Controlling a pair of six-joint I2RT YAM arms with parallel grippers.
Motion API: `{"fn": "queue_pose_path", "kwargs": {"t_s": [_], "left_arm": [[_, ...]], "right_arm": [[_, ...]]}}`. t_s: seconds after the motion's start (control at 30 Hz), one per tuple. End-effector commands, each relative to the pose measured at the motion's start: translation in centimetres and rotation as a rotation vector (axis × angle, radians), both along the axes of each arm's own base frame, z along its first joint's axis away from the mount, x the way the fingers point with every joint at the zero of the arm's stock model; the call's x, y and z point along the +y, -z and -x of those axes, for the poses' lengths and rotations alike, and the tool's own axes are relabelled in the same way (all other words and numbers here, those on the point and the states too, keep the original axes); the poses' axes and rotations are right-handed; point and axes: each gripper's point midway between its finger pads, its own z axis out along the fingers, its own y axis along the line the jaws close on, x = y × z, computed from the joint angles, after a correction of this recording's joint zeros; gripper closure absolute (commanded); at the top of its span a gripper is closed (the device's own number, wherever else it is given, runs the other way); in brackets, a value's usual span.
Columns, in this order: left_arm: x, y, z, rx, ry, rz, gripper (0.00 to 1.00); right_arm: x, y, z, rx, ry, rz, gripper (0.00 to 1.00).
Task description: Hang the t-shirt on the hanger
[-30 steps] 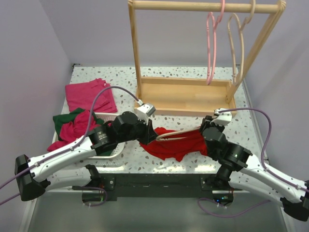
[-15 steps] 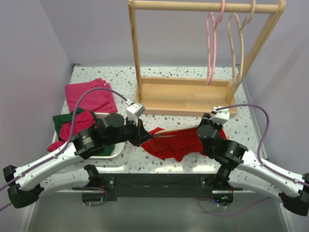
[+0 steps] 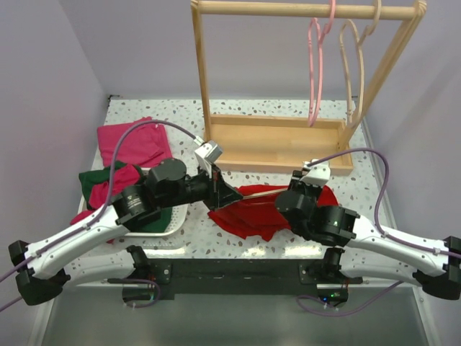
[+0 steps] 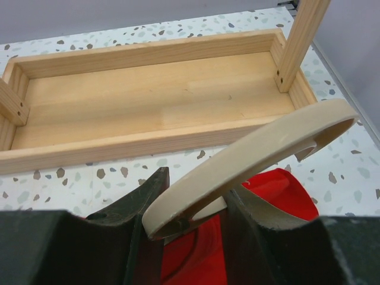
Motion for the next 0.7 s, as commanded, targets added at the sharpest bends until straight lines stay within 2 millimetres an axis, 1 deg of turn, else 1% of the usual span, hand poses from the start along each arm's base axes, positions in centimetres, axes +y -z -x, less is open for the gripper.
{"fn": "queue_pose_path", "kwargs": {"t_s": [0.0, 0.03, 0.07, 0.13, 0.17, 0.2, 0.3, 0.33, 0.4, 0.43, 0.47, 0.53, 0.57, 0.6, 0.63, 0.67], "left_arm": [[-3.1, -0.7, -0.6, 0.01, 0.051, 0.092, 1.0], [-3.5, -0.1, -0.9, 0.018, 0.049, 0.084, 1.0], [-4.0, 1.3, -1.2, 0.037, 0.047, 0.059, 1.0], [-4.7, 1.8, -1.6, 0.039, 0.046, 0.063, 1.0], [-5.0, 2.8, -1.8, 0.05, 0.041, 0.043, 1.0], [-5.0, 3.1, -2.2, 0.048, 0.022, 0.032, 1.0], [-4.7, 4.2, -3.1, 0.038, -0.031, -0.001, 1.0], [-4.5, 4.4, -3.4, 0.032, -0.045, -0.008, 1.0], [-4.1, 4.6, -4.0, 0.022, -0.086, -0.018, 1.0], [-3.9, 4.8, -4.1, 0.02, -0.097, -0.025, 1.0], [-3.7, 4.9, -4.3, 0.017, -0.112, -0.028, 1.0], [-3.3, 5.0, -4.8, 0.008, -0.147, -0.035, 1.0], [-3.1, 4.7, -4.9, 0.002, -0.157, -0.033, 1.0], [-3.0, 4.7, -5.0, -0.001, -0.164, -0.033, 1.0], [-3.0, 4.1, -5.0, -0.011, -0.163, -0.024, 1.0], [-2.9, 3.8, -5.0, -0.016, -0.162, -0.02, 1.0]], "right_arm": [[1.2, -3.1, 0.2, -0.075, 0.021, -0.094, 1.0], [1.7, -2.9, 0.1, -0.067, 0.011, -0.086, 1.0], [2.2, -3.0, 0.2, -0.062, -0.001, -0.092, 1.0], [3.4, -3.0, 0.4, -0.038, -0.044, -0.115, 1.0], [3.9, -3.1, 0.5, -0.03, -0.062, -0.123, 1.0], [4.8, -3.0, 0.6, -0.007, -0.104, -0.141, 1.0], [6.1, -3.5, 0.8, 0.006, -0.173, -0.183, 1.0], [6.9, -3.5, 1.0, 0.021, -0.212, -0.199, 1.0], [7.9, -4.4, 1.1, 0.016, -0.266, -0.232, 1.0], [8.9, -4.6, 1.3, 0.026, -0.315, -0.254, 1.0], [9.6, -5.5, 1.3, 0.017, -0.339, -0.289, 1.0], [11.2, -6.4, 1.6, 0.029, -0.412, -0.289, 1.0], [12.1, -7.3, 1.5, 0.033, -0.431, -0.288, 1.0], [12.6, -7.7, 1.4, 0.034, -0.447, -0.277, 1.0], [13.4, -8.0, 1.5, 0.042, -0.472, -0.276, 1.0], [14.0, -9.0, 1.4, 0.032, -0.483, -0.286, 1.0]]}}
